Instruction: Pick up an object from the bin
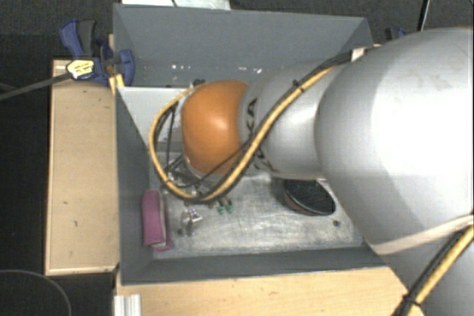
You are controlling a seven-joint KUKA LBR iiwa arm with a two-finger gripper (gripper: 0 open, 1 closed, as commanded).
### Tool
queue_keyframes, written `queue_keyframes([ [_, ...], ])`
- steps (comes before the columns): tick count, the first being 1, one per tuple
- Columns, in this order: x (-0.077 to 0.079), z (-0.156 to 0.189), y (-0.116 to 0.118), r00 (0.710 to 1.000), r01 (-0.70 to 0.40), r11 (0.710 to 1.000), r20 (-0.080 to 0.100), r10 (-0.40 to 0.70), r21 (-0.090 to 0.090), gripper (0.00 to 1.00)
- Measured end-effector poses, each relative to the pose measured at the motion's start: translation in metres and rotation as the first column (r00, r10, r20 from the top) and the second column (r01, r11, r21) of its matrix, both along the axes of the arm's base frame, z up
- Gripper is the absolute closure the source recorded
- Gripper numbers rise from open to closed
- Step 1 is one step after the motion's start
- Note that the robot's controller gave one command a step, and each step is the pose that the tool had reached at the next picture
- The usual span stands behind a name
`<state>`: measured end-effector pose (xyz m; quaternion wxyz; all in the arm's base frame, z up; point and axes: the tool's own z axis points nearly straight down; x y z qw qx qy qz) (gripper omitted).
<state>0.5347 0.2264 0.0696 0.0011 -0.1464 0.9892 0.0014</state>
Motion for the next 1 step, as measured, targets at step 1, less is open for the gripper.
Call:
queue_keyframes([
  [1, 0.0165, 0.0329, -0.0048, 1.000, -0.022, 1.000, 0.005, 0.022, 0.000, 0.00],
])
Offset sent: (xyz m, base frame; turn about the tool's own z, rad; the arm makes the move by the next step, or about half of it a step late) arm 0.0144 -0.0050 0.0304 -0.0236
